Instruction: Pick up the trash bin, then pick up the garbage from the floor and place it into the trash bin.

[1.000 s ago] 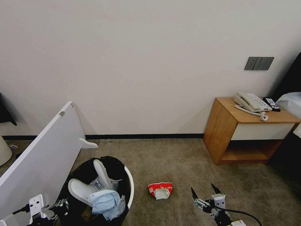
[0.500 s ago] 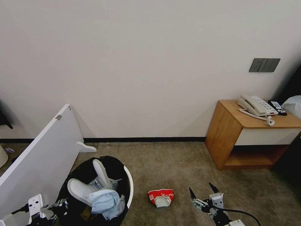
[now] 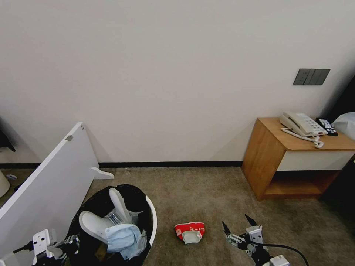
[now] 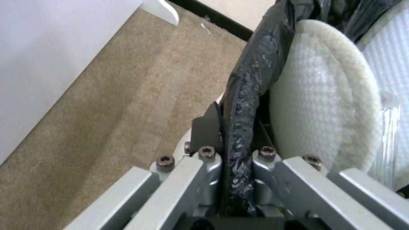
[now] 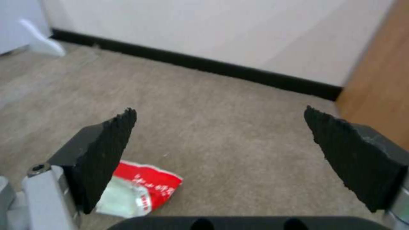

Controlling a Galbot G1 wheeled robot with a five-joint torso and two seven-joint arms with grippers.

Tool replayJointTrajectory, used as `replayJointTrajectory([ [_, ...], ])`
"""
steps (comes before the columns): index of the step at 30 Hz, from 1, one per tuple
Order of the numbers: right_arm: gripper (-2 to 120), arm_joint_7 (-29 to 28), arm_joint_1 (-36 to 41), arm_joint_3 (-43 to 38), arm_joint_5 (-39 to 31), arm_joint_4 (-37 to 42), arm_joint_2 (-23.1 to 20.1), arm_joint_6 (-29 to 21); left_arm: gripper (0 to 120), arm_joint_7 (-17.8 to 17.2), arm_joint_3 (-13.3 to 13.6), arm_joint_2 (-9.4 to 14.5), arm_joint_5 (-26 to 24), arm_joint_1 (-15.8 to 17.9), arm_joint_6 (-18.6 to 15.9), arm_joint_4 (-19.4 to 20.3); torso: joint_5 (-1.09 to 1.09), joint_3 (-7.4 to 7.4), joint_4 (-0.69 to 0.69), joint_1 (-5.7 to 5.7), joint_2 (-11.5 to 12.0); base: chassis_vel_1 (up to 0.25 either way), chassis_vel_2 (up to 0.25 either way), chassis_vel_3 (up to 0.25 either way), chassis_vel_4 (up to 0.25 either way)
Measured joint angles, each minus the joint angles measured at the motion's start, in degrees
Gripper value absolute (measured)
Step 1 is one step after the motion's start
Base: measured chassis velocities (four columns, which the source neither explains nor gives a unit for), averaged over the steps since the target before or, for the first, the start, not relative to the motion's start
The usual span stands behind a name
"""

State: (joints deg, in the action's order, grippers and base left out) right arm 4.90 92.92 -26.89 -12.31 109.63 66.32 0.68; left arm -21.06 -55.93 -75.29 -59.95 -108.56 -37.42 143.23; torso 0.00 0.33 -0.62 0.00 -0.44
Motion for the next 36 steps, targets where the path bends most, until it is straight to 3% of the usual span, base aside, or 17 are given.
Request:
replayJointTrajectory([
  [4,100,4.5,-2.2,0.5,-0.2,-0.1,-2.4,-4.7,2,0.0,-0.3,0.0,0.0,-0.4,0.0,0.0,0.01,0.0,0.0,0.0,0.0,0.0,0.0,0.0,0.0],
  [5,100,4.5,-2.2,0.5,-0.2,-0.1,-2.4,-4.7,2,0.0,-0.3,0.0,0.0,-0.4,0.0,0.0,0.01,0.0,0.0,0.0,0.0,0.0,0.0,0.0,0.0],
  [10,100,3.5,-7.3,4.5,-0.9,0.2,-8.2,-15.3,2,0.0,-0.6,0.1,-0.1,-0.7,0.0,0.0,0.01,0.0,0.0,0.0,0.0,0.0,0.0,0.0,0.0],
  [15,100,4.2,-13.0,9.4,-5.9,-2.3,-11.0,-19.7,2,-0.1,-0.6,0.1,-0.1,-0.8,0.0,0.0,0.01,0.0,0.0,0.0,0.0,0.0,0.0,0.0,0.0],
  [26,100,6.3,-25.9,20.9,-9.3,-11.9,-11.8,-21.6,2,-0.3,-0.9,0.1,-0.3,-0.8,-0.1,0.0,0.01,0.01,0.01,0.0,0.0,0.0,0.0,0.0,0.0],
  [28,100,7.1,-29.6,24.8,-7.3,-16.6,-11.1,-21.6,2,-0.3,-1.1,0.0,-0.4,-0.9,-0.1,0.0,0.0,0.01,0.01,0.0,0.0,0.0,0.0,0.0,0.0],
  [36,100,7.6,-32.0,27.0,0.6,-22.5,-10.2,-23.6,2,-0.3,-0.9,0.0,-0.3,-0.8,-0.1,0.0,0.0,0.0,0.0,0.0,0.0,0.0,0.0,0.0,0.0],
])
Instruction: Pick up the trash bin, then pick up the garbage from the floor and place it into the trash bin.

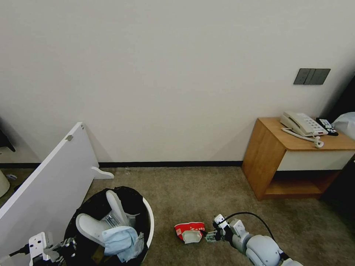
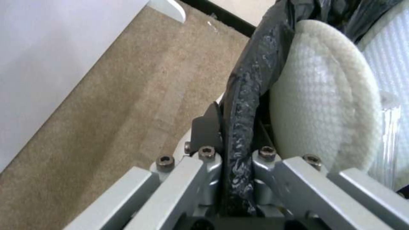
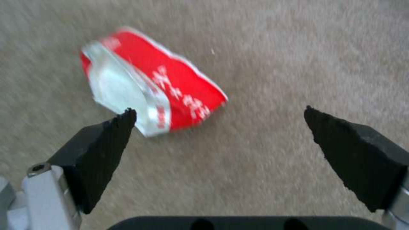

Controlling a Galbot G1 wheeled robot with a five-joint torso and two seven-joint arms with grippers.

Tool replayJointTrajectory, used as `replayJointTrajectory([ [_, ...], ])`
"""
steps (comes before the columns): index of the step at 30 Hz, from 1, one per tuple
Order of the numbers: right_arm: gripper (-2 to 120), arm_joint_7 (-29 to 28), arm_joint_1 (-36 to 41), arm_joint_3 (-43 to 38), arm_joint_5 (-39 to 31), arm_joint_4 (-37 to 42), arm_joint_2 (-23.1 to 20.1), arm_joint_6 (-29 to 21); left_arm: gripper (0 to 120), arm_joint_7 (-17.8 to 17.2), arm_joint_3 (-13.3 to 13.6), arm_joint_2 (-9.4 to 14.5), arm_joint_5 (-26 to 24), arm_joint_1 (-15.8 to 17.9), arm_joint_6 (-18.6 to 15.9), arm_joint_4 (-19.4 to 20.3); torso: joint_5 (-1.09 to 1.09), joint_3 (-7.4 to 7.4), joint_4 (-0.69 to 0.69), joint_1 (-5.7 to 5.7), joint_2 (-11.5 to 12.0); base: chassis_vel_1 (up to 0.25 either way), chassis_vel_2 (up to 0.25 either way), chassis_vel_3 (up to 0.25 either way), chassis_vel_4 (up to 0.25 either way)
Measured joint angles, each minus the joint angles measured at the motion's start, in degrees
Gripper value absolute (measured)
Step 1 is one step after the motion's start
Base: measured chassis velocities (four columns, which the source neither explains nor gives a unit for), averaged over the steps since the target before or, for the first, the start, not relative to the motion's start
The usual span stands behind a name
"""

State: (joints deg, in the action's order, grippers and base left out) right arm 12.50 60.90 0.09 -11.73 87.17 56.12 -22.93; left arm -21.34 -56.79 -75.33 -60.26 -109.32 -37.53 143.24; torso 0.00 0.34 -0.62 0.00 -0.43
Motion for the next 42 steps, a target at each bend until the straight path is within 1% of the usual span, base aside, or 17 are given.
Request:
replayJointTrajectory([
  [11,100,0.7,-2.6,2.7,2.8,-3.8,1.8,-0.4,2,0.0,-0.1,0.2,0.0,-0.1,0.0,0.0,0.0,0.0,0.0,0.0,0.0,0.0,0.0,0.0,0.0],
  [14,100,0.7,-4.1,4.0,3.9,-5.6,3.2,-1.0,2,0.0,-0.1,0.1,-0.1,-0.1,0.0,0.0,0.0,0.0,0.01,0.0,0.0,0.0,0.0,0.0,0.0],
  [29,100,0.7,-8.0,6.7,4.5,-9.8,6.4,-0.9,2,0.0,-0.3,0.1,-0.2,-0.1,0.0,0.0,0.0,0.0,0.0,0.0,0.0,0.0,0.0,0.0,0.0],
  [34,100,0.7,-9.4,7.8,4.6,-11.4,8.5,-0.9,2,0.0,-0.3,0.0,-0.3,0.0,0.0,0.0,0.0,0.0,0.01,0.0,0.0,0.0,0.0,0.0,0.0],
  [42,100,0.8,-10.7,8.7,4.9,-13.7,10.6,-0.5,2,0.0,-0.4,0.0,-0.4,-0.1,0.0,0.0,0.0,0.0,0.0,0.0,0.0,0.0,0.0,0.0,0.0],
])
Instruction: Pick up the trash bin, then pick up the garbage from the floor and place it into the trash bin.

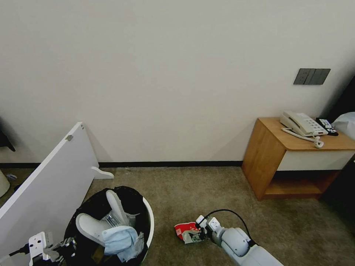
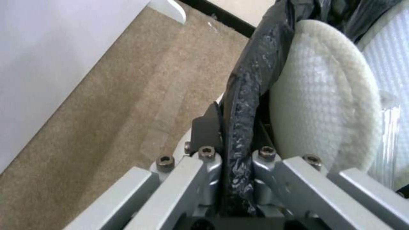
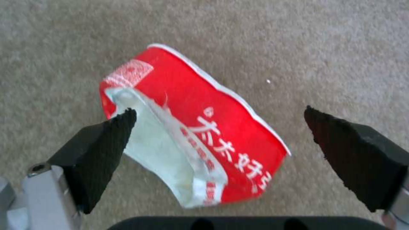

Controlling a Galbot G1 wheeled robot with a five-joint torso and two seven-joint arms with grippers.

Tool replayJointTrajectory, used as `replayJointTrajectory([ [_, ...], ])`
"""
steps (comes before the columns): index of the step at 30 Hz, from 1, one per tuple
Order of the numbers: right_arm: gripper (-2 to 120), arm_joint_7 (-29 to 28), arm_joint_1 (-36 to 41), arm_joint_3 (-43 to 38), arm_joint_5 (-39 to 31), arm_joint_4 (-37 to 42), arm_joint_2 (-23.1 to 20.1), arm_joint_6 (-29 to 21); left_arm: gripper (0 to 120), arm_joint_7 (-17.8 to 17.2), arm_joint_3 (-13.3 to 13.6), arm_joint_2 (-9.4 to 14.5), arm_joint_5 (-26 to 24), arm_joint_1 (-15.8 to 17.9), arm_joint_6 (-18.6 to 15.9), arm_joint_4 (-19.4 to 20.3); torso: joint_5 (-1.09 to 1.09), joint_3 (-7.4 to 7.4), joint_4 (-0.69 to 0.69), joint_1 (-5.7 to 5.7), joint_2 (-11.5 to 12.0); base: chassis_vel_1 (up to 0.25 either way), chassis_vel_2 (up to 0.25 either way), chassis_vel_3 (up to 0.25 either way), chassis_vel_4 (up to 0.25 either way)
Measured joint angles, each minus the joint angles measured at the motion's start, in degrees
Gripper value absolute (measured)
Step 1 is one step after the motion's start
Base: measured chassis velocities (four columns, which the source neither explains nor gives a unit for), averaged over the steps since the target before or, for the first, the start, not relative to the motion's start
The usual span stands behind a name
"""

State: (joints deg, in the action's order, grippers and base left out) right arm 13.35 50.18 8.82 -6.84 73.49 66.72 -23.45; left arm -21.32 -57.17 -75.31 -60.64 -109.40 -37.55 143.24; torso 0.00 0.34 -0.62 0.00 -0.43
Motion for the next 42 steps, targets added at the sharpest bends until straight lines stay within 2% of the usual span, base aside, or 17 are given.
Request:
replayJointTrajectory([
  [4,100,0.4,-0.5,0.1,0.0,-1.2,0.8,0.2,2,0.0,0.1,0.0,0.0,0.0,0.0,0.0,0.0,0.0,0.0,0.0,0.0,0.0,0.0,0.0,0.0],
  [9,90,0.8,-0.8,0.2,0.0,-2.2,1.3,0.1,2,0.0,0.1,0.0,0.0,0.1,0.0,0.0,0.0,0.0,-0.01,0.0,0.0,0.0,0.0,0.0,0.0],
  [12,71,1.1,-1.3,0.3,-0.1,-4.1,1.9,-0.4,2,0.0,0.1,0.0,0.0,0.1,0.0,0.0,0.0,0.0,0.0,0.0,0.0,0.0,0.0,0.0,0.0],
  [16,63,1.1,-1.5,0.3,-0.1,-4.9,1.9,-0.7,2,0.0,0.1,0.1,0.0,0.1,0.0,0.0,0.0,0.0,0.0,0.0,0.0,0.0,0.0,0.0,0.0],
  [18,53,1.1,-1.6,0.3,-0.2,-5.8,2.0,-0.9,2,0.0,0.1,0.1,0.0,0.1,0.0,0.0,0.0,0.0,0.0,0.0,0.0,0.0,0.0,0.0,0.0],
  [19,53,1.1,-1.6,0.3,-0.2,-5.8,2.0,-0.9,2,0.0,0.1,0.1,0.0,0.1,0.0,0.0,0.0,0.0,0.0,0.0,0.0,0.0,0.0,0.0,0.0],
  [21,41,1.2,-1.5,0.0,-0.2,-6.3,1.9,-0.9,2,0.1,0.1,0.1,0.0,0.2,0.0,0.0,0.0,0.0,0.0,0.0,0.0,0.0,0.0,0.0,0.0],
  [23,38,1.3,-1.4,0.0,-0.2,-6.4,1.9,-0.9,2,0.1,0.1,0.1,0.0,0.2,0.0,0.0,0.0,0.0,0.0,0.0,0.0,0.0,0.0,0.0,0.0],
  [25,26,1.4,-1.0,-0.2,-0.1,-6.5,1.8,-0.9,2,0.1,0.2,0.2,0.0,0.2,0.0,0.0,0.0,-0.01,0.0,0.0,0.0,0.0,0.0,0.0,0.0],
  [26,26,1.4,-1.0,-0.2,-0.1,-6.5,1.8,-0.9,2,0.1,0.2,0.2,0.0,0.2,0.0,0.0,0.0,-0.01,0.0,0.0,0.0,0.0,0.0,0.0,0.0],
  [28,14,1.5,-0.8,-0.5,-0.1,-6.8,1.9,-0.9,2,0.1,0.2,0.2,-0.1,0.3,0.0,0.0,0.0,-0.01,-0.01,0.0,0.0,0.0,0.0,0.0,0.0],
  [29,14,1.5,-0.8,-0.5,-0.1,-6.8,1.9,-0.9,2,0.1,0.2,0.2,-0.1,0.3,0.0,0.0,0.0,-0.01,-0.01,0.0,0.0,0.0,0.0,0.0,0.0],
  [33,0,1.8,-0.8,-0.9,0.1,-7.9,2.0,-0.6,2,0.1,0.2,0.3,-0.1,0.3,0.0,0.0,0.01,-0.01,0.0,0.0,0.0,0.0,0.0,0.0,0.0],
  [42,0,2.1,-1.0,-1.4,0.3,-8.9,2.1,-0.5,2,0.2,0.2,0.3,-0.2,0.3,0.0,0.0,0.01,-0.01,0.0,0.0,0.0,0.0,0.0,0.0,0.0],
])
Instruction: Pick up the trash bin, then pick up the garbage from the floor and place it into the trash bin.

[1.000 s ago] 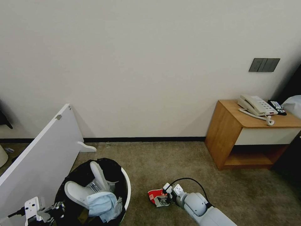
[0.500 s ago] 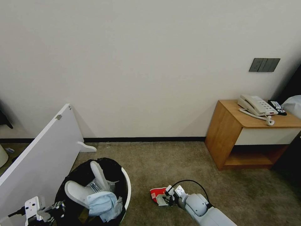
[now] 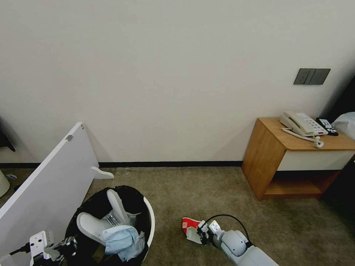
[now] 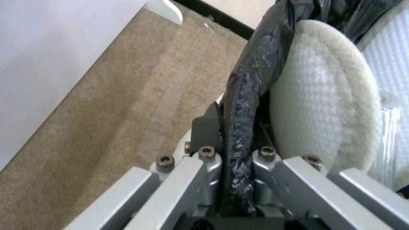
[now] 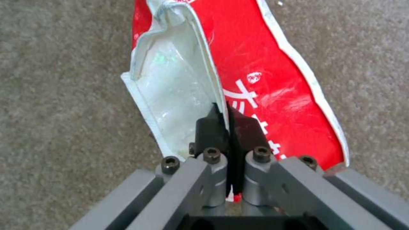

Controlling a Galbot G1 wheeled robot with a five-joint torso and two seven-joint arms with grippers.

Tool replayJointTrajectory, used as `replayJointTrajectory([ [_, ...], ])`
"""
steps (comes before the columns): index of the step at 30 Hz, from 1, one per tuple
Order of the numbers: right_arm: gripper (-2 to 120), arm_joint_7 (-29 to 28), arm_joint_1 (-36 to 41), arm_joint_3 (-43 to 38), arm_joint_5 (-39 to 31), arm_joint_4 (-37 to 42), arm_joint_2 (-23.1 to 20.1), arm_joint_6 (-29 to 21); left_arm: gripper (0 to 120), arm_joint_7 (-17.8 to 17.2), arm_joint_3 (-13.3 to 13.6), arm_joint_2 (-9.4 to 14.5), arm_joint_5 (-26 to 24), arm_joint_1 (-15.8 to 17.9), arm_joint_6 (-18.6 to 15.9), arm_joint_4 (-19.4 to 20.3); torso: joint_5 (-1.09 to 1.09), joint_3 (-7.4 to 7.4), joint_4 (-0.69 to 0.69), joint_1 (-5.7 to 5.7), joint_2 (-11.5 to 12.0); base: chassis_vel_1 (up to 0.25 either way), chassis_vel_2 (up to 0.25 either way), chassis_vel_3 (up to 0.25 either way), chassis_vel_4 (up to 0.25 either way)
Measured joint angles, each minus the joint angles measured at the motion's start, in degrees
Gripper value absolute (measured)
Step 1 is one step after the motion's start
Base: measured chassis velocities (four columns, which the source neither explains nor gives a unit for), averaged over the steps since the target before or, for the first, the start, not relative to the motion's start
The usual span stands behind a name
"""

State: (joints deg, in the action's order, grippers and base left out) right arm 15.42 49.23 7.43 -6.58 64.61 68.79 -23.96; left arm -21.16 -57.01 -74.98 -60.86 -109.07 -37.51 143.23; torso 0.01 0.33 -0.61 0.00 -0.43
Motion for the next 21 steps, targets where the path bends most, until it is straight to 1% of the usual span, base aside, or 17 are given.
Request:
replayJointTrajectory([
  [6,0,0.1,0.5,-0.7,0.0,0.9,-0.8,0.0,2,0.0,-0.1,0.1,-0.1,0.0,0.0,0.0,0.0,0.01,0.0,0.0,0.0,0.0,0.0,0.0,0.0],
  [8,0,0.1,1.6,-2.1,-0.5,3.6,-2.4,0.6,2,0.0,-0.1,0.3,-0.1,0.1,0.0,0.0,-0.01,0.01,0.0,0.0,0.0,0.0,0.0,0.0,0.0],
  [9,0,0.1,1.6,-2.1,-0.5,3.6,-2.4,0.6,2,0.0,-0.1,0.3,-0.1,0.1,0.0,0.0,-0.01,0.01,0.0,0.0,0.0,0.0,0.0,0.0,0.0],
  [12,0,0.4,4.2,-6.6,-1.0,10.0,-5.4,2.9,2,0.0,0.0,0.6,-0.2,0.0,0.0,0.0,0.0,0.01,-0.01,0.0,0.0,0.0,0.0,0.0,0.0],
  [13,0,0.4,4.2,-6.6,-1.0,10.0,-5.4,2.9,2,0.0,0.0,0.6,-0.2,0.0,0.0,0.0,0.0,0.01,-0.01,0.0,0.0,0.0,0.0,0.0,0.0],
  [15,0,0.6,5.9,-9.6,-2.0,14.4,-7.3,4.3,2,0.0,0.2,0.8,-0.2,0.0,0.0,0.0,-0.01,0.0,-0.02,0.0,0.0,0.0,0.0,0.0,0.0],
  [16,0,0.6,5.9,-9.6,-2.0,14.4,-7.3,4.3,2,0.0,0.2,0.8,-0.2,0.0,0.0,0.0,-0.01,0.0,-0.02,0.0,0.0,0.0,0.0,0.0,0.0],
  [19,0,1.3,8.2,-13.6,-4.4,22.0,-10.2,6.3,2,-0.1,0.9,1.1,0.1,0.0,0.0,0.0,-0.01,0.01,0.0,0.0,0.0,0.0,0.0,0.0,0.0],
  [20,0,1.3,8.2,-13.6,-4.4,22.0,-10.2,6.3,2,-0.1,0.9,1.1,0.1,0.0,0.0,0.0,-0.01,0.01,0.0,0.0,0.0,0.0,0.0,0.0,0.0],
  [21,0,1.6,8.9,-15.1,-5.8,25.0,-10.9,7.0,2,-0.1,1.1,1.2,0.2,0.0,0.0,0.0,-0.01,0.01,-0.01,0.0,0.0,0.0,0.0,0.0,0.0],
])
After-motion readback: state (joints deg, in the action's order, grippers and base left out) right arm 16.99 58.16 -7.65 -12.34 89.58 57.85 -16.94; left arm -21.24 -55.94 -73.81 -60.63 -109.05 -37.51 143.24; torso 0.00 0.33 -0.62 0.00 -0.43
